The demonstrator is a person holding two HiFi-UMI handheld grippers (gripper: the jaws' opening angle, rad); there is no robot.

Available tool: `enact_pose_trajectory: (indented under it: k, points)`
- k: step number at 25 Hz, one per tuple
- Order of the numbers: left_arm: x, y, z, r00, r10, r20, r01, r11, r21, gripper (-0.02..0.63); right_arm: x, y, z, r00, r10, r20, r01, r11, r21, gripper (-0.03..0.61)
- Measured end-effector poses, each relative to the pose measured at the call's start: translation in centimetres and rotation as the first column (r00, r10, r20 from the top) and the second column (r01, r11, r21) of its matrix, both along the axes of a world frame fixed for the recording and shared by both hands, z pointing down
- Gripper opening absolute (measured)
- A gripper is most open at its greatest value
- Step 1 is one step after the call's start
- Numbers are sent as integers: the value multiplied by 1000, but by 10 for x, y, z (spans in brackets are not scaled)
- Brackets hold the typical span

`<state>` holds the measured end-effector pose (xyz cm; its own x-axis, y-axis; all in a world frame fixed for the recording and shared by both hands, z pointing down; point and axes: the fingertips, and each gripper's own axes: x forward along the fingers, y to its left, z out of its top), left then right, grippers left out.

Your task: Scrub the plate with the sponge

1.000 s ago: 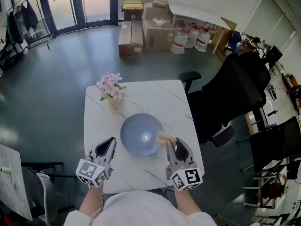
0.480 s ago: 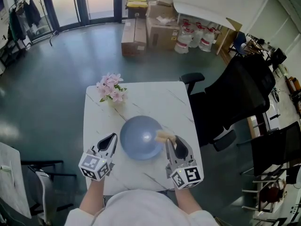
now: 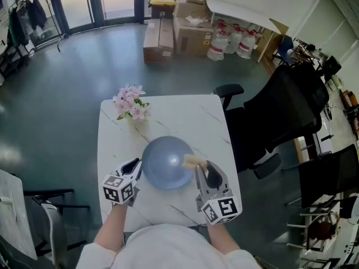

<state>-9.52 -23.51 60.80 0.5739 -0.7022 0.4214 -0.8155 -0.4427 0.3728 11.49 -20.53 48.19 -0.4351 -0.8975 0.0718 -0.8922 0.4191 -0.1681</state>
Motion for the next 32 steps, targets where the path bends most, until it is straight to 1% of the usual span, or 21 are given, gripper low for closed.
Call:
enact_pose_trajectory:
  k: [1, 2, 3, 4, 7, 11, 14, 16, 20, 26, 27, 30, 32]
  points:
    - [0, 0, 9, 1000, -7, -12, 6, 999, -32, 37, -1, 0, 1, 1000, -1, 0, 1, 1000, -1, 118]
    - [1, 0, 18, 1000, -12, -25, 10, 998, -67, 72, -1, 0, 2, 1000, -3, 1, 3, 1000, -1, 119]
    - [2, 1, 27, 999, -15, -40, 11, 994, -106, 181, -1, 0, 2, 1000, -3, 2, 3, 1000, -2, 119]
    - [4, 2, 35, 998, -16, -55, 8, 989, -146, 209, -1, 1, 2, 1000, -3, 2, 3, 1000, -4, 118]
    - [8, 5, 57, 997, -15, -72, -3, 971, -238, 228, 0, 1, 2, 1000, 0, -2, 0, 1000, -10, 118]
    - [10, 3, 78, 998, -18, -55, 0, 950, -313, 230, 1, 1, 3, 1000, 1, -6, -2, 1000, -14, 118]
    - [10, -2, 91, 999, -25, -46, 6, 926, -377, 230, 1, -1, 5, 1000, -1, -7, 1, 1000, -17, 118]
    - [12, -6, 95, 998, -29, -52, 5, 912, -410, 230, 1, -2, 6, 1000, -1, -9, 0, 1000, -20, 118]
    - [11, -12, 103, 997, -53, -64, 18, 891, -455, 230, 1, -3, 8, 1000, -2, -7, 1, 1000, -22, 118]
    - [9, -11, 118, 999, -48, -23, 31, 868, -496, 225, 3, -3, 7, 1000, 2, -9, -2, 1000, -23, 119]
    - [8, -11, 120, 999, -46, -12, 34, 868, -496, 211, 4, -3, 8, 1000, 2, -8, -2, 1000, -23, 118]
    - [8, -10, 122, 999, -36, 21, 42, 871, -489, 139, 6, -2, 8, 1000, 2, -8, -2, 1000, -21, 119]
    - [9, -11, 122, 999, -32, 31, 43, 873, -486, 113, 7, -1, 8, 1000, 5, -9, -5, 1000, -21, 120]
